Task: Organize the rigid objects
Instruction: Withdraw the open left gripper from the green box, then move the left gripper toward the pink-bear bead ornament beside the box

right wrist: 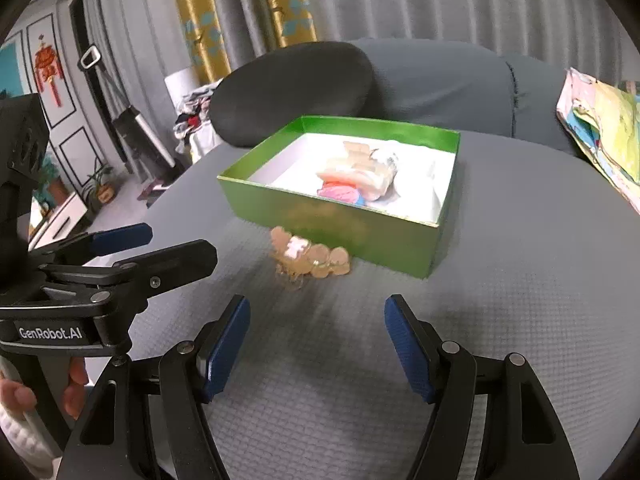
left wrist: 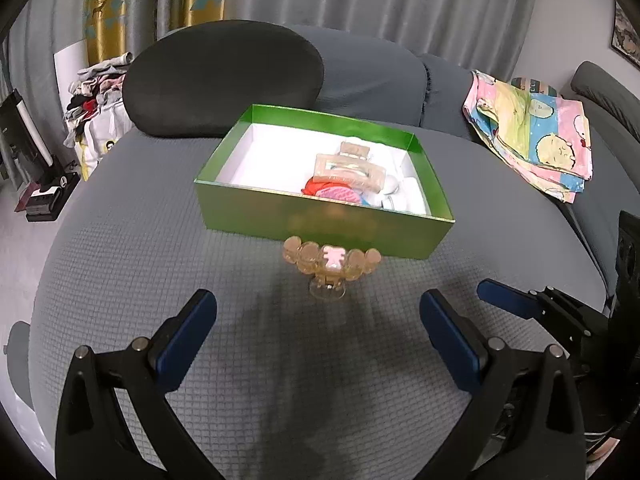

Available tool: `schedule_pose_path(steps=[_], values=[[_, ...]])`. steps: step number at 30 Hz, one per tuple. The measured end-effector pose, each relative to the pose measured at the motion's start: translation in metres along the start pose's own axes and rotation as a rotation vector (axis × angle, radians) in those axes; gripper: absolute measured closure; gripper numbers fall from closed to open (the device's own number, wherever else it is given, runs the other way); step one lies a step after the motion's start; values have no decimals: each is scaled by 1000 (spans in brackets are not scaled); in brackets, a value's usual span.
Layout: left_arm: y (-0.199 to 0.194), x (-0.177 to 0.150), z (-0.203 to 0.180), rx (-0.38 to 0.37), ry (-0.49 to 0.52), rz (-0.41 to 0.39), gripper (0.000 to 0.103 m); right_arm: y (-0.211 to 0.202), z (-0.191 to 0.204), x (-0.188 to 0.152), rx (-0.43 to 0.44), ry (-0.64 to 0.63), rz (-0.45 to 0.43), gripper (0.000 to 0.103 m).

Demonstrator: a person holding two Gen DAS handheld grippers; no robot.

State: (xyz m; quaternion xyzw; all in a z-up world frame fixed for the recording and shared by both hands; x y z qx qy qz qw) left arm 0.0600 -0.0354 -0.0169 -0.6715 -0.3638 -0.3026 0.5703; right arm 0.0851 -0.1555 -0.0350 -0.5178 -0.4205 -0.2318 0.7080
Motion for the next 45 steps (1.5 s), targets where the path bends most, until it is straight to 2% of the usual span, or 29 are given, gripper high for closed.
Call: schedule_pose_path(steps=[9,33,40,45], values=[[7,-14,11,3,-23,36,2,12,10,-14,20,-15,47,32],[42,-26,25,8,-58,103,2,49,2,-27,29,4,119,32],[50,-22,27,-26,-76,106,2,58,0,-29,32,14,125,32],[60,-14,30,-85,-113,106,2,60,-2,-31,25,31,123,32]])
Point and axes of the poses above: each gripper's, at about its wrist camera, not at the fingertips, and y roughly the way its jaws point, z to its left, x to its top, the point moved 6 cm from there along y, roughly the way its jaws point, and after that the axes turned 12 degrees about -z, right-handed, at the moved point
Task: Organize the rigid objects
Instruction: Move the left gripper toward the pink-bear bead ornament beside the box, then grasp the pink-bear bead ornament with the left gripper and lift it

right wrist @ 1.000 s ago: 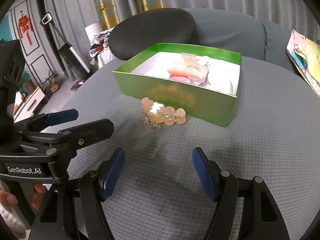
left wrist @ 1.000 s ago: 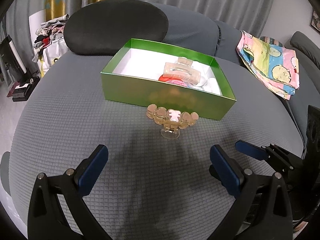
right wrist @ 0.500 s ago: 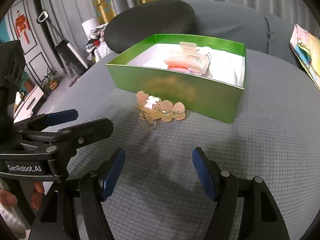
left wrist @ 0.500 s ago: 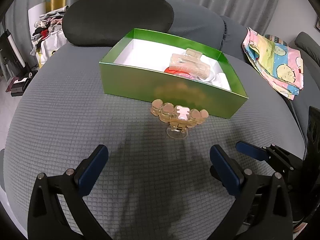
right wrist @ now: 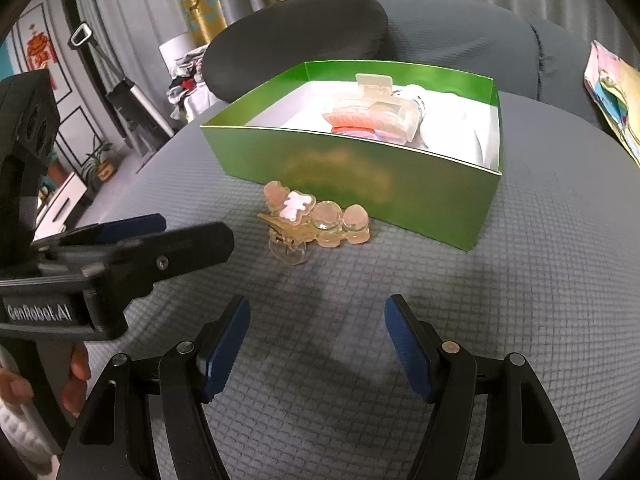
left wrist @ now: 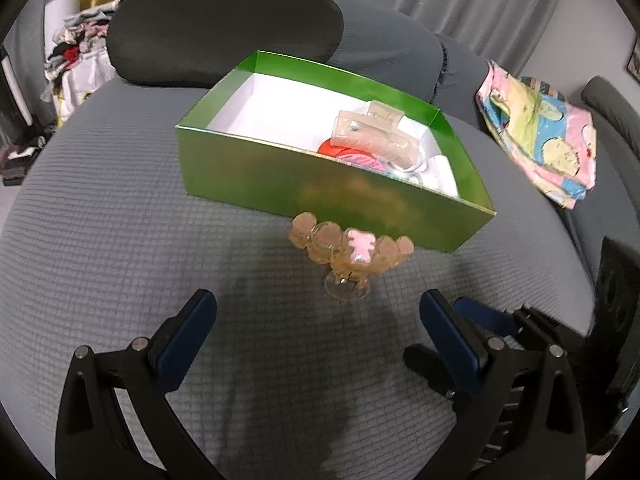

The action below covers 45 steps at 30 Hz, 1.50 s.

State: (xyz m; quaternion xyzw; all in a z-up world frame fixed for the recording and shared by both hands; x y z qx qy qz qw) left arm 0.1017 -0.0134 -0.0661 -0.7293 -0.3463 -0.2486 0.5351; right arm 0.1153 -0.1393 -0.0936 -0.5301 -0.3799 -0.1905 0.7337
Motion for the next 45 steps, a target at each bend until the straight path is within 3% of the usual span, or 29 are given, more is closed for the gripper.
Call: schedule_pose_path(steps=[16,23,31,37,41,45], values=[[46,18,6,-101,-142,63,2,35,-6,9,-9,80,3,32],[64,18,0,-125,-145,88,2,48,-17,17,5,98,-10,32],[74,16,0,-151,-150,105,3,61,-11,26,86,105,-16,28],[75,10,-10,-139,-67,108,12,68,3,27,121,63,-8,29],[71,11,-6,-146,-85,105,21,68,2,28,122,71,-17,31],[64,9,-11,-141,-60,92,21,64,4,28,125,75,-25,31]])
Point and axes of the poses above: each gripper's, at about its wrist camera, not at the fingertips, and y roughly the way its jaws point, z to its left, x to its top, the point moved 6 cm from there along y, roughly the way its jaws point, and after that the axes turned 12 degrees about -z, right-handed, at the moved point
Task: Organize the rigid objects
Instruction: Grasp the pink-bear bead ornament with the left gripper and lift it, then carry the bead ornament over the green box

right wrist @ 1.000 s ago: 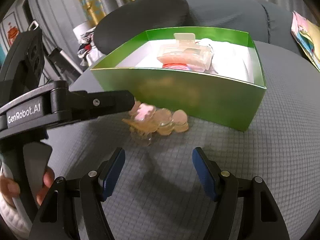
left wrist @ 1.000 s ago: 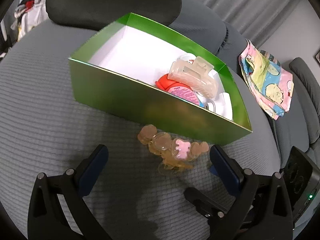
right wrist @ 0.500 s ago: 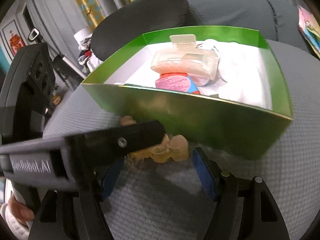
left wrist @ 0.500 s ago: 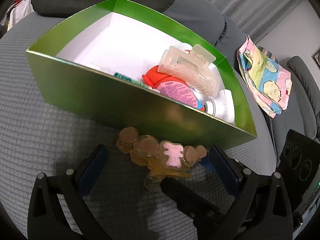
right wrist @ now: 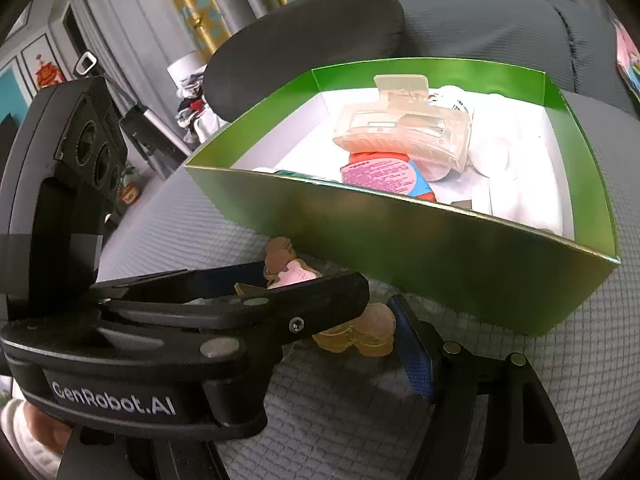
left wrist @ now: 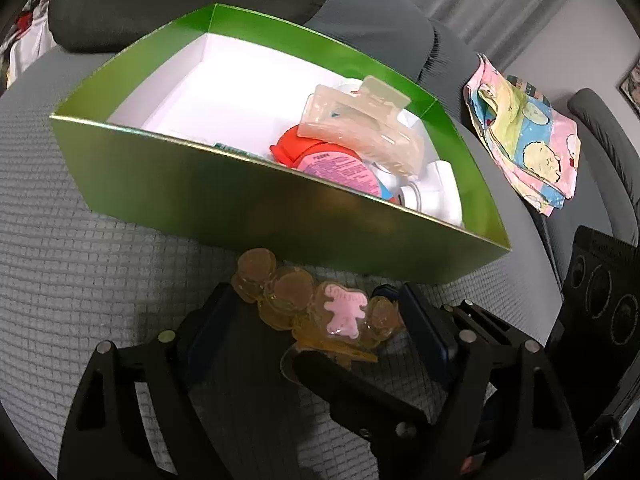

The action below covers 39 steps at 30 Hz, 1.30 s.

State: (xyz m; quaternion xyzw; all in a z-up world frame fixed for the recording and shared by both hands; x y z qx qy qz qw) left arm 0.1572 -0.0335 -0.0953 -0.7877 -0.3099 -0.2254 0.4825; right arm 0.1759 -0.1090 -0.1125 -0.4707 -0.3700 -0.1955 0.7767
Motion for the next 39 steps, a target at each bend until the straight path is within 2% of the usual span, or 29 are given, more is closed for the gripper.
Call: schedule_pose_path(steps=[18,28,39], values=[[-59,8,-41,-26,67,-108,21,-65,23,19,5,-56,-99,31],[-90,25,-69,-27,128,-176,21,-100,36,37,13,-82,-176,31],[-105,47,-99,-37,191,-224,21,-127,37,62,8,-99,-255,31]])
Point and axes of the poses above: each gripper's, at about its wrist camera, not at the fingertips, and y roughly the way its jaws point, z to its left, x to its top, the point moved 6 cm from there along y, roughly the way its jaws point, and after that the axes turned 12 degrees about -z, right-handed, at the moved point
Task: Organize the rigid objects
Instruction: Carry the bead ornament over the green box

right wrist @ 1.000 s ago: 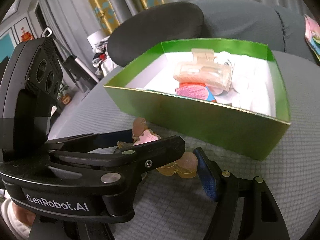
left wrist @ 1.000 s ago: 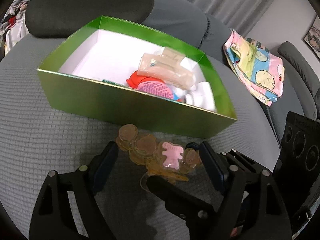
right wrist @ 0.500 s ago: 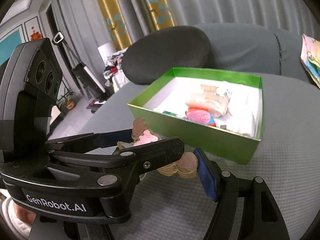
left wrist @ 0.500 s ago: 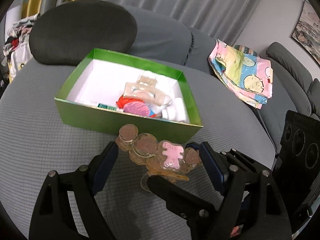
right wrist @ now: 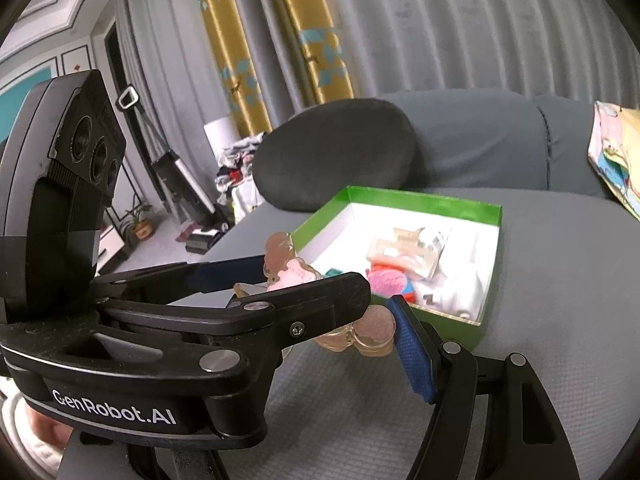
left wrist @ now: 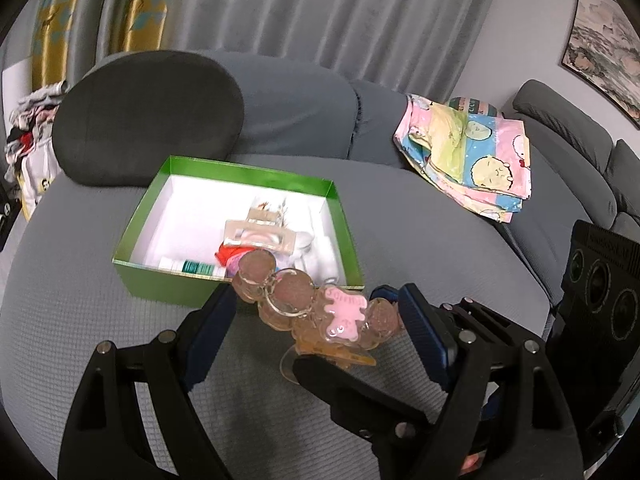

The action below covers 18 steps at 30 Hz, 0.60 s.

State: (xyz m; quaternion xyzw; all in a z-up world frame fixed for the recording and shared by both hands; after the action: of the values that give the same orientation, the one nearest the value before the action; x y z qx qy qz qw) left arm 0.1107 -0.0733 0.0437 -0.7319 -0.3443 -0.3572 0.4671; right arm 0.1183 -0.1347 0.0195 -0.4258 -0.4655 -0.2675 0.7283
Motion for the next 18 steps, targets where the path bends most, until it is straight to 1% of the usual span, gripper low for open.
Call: schedule_pose_path(steps=[4,5,6,12,18], values=[[1,12,-6,-6,18,-12,21,-1,-4,9,-3,-2,-22,31],[4,15,-8,-16,16,-10,20,0,-5,12,4,1,-25,32],[4,17,-9,-13,19,-15,21,1,-5,14,13,5,-24,34],[16,28,-11,-9,38,-18,21,4,-11,23,3,17,-49,34],[30,34,-7,-9,38,-10,21,10,-13,25,3,20,-52,34]])
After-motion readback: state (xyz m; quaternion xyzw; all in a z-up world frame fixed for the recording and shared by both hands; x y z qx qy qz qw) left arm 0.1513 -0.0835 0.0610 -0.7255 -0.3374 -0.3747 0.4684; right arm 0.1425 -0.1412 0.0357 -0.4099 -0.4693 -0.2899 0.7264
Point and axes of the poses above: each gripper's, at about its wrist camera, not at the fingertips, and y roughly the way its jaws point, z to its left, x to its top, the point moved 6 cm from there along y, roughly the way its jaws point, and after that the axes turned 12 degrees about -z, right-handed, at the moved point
